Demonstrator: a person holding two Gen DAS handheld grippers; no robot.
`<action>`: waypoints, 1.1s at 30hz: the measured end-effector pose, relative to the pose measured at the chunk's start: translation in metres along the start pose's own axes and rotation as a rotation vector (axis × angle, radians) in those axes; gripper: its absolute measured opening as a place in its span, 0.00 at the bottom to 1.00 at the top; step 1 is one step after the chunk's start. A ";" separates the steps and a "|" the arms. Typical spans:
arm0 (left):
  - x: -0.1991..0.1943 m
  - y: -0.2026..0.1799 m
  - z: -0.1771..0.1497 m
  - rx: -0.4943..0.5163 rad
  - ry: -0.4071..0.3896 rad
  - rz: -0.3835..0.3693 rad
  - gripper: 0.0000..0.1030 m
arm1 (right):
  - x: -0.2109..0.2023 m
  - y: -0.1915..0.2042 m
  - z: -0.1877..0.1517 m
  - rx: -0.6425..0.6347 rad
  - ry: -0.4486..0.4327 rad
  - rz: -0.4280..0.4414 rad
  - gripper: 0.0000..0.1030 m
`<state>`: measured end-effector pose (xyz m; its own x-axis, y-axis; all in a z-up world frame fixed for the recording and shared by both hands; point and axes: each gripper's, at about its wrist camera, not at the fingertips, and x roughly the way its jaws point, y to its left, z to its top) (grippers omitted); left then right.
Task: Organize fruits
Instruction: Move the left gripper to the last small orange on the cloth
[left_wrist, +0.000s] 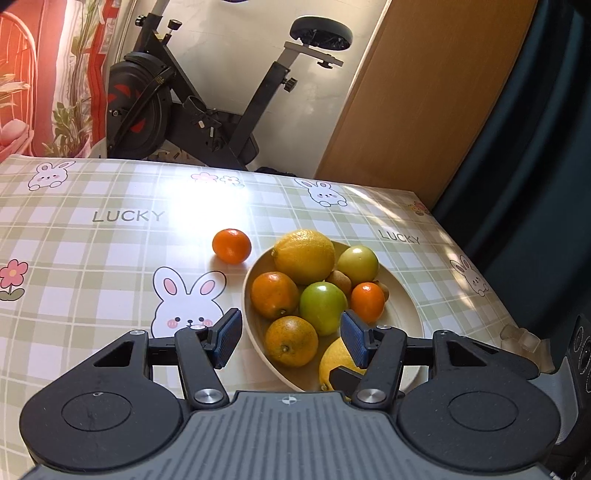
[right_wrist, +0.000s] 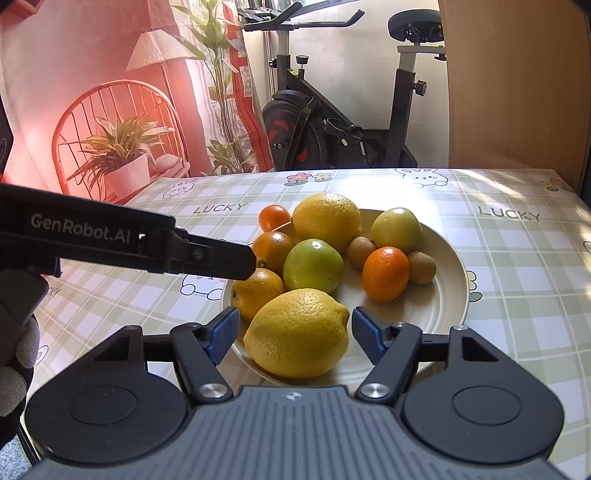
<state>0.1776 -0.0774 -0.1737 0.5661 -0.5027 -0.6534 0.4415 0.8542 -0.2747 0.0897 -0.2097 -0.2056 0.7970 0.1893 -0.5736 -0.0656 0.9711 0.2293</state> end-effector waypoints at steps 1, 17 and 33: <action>-0.003 0.004 0.003 -0.007 -0.008 0.005 0.60 | -0.001 0.002 0.001 -0.005 -0.005 0.001 0.68; -0.046 0.039 0.053 0.028 -0.122 0.101 0.60 | -0.007 0.012 0.044 -0.044 -0.083 0.047 0.68; -0.009 0.062 0.071 0.009 -0.069 0.040 0.57 | 0.040 0.032 0.087 -0.202 -0.011 0.079 0.52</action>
<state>0.2496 -0.0293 -0.1350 0.6299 -0.4768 -0.6131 0.4240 0.8725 -0.2429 0.1719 -0.1841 -0.1525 0.7913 0.2653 -0.5509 -0.2464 0.9629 0.1098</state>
